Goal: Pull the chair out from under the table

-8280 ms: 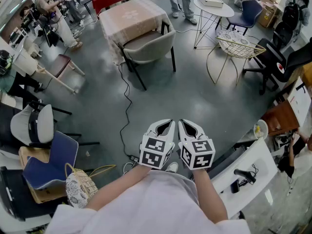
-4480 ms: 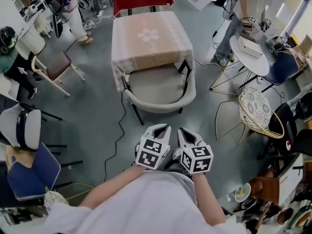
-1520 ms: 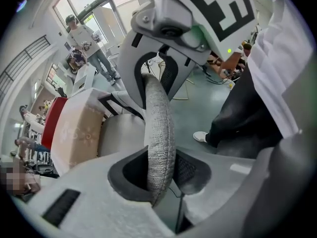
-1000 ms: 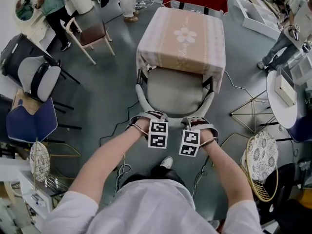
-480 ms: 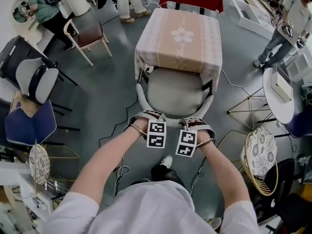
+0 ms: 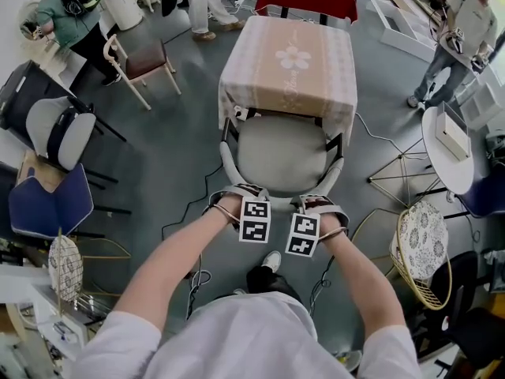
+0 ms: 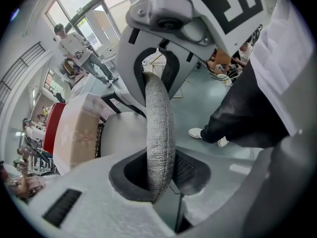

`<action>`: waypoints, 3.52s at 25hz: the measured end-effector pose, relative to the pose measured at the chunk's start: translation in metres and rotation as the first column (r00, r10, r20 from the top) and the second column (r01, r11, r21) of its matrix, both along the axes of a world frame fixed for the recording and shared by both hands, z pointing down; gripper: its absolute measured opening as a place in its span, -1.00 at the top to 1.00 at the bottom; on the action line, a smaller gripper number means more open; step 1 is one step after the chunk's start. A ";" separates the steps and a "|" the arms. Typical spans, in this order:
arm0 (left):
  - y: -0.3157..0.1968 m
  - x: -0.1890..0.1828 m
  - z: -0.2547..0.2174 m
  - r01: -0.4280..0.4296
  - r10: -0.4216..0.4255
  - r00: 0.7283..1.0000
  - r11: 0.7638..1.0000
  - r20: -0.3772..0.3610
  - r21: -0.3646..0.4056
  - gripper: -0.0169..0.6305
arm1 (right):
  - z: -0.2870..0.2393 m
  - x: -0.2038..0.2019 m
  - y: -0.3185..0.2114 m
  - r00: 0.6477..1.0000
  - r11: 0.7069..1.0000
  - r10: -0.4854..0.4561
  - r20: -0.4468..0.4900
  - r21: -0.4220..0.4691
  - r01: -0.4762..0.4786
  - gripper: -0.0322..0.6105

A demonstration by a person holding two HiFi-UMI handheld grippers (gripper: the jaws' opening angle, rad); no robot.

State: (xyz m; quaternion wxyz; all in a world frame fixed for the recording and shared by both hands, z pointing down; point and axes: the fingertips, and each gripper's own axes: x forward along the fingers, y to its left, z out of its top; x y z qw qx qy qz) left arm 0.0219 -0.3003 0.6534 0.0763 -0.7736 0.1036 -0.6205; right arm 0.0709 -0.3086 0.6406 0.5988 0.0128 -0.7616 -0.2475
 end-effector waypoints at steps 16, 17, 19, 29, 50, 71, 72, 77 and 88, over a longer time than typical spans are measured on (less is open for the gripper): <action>0.054 0.000 -0.002 -0.007 0.007 1.000 1.000 -0.005 0.000 0.68 | -0.004 0.000 0.054 0.999 0.999 0.034 0.011 -0.017 -0.033 0.65; 0.057 0.001 -0.002 -0.006 0.006 1.000 1.000 -0.005 0.002 0.68 | -0.004 0.000 0.058 0.999 0.999 0.033 0.013 -0.018 -0.033 0.65; 0.064 0.003 -0.002 -0.006 0.006 1.000 1.000 -0.006 0.005 0.68 | -0.004 0.002 0.065 0.999 0.999 0.035 0.015 -0.018 -0.035 0.65; 0.105 0.007 -0.001 -0.019 0.019 1.000 1.000 -0.010 0.007 0.68 | -0.003 0.006 0.105 0.999 0.999 0.044 0.011 -0.019 -0.044 0.65; 0.185 0.008 0.001 -0.048 0.048 0.999 0.999 -0.013 0.024 0.68 | -0.001 0.007 0.188 0.998 0.998 0.063 0.003 -0.016 -0.062 0.65; 0.251 0.012 0.003 -0.074 0.074 0.997 0.997 -0.018 0.036 0.68 | 0.000 0.011 0.255 0.996 0.996 0.091 -0.005 -0.018 -0.091 0.65; 0.252 0.013 0.003 -0.073 0.074 0.997 0.997 -0.019 0.038 0.67 | 0.001 0.011 0.256 0.996 0.995 0.094 -0.006 -0.018 -0.094 0.65; 0.254 0.011 0.004 -0.059 0.059 0.998 0.998 -0.018 0.027 0.66 | 0.000 0.010 0.256 0.994 0.994 0.108 -0.006 -0.011 -0.108 0.61; 0.253 0.009 -0.002 -0.018 0.022 0.998 0.998 -0.059 0.067 0.54 | -0.002 0.011 0.254 0.987 0.987 0.163 -0.001 0.006 -0.163 0.48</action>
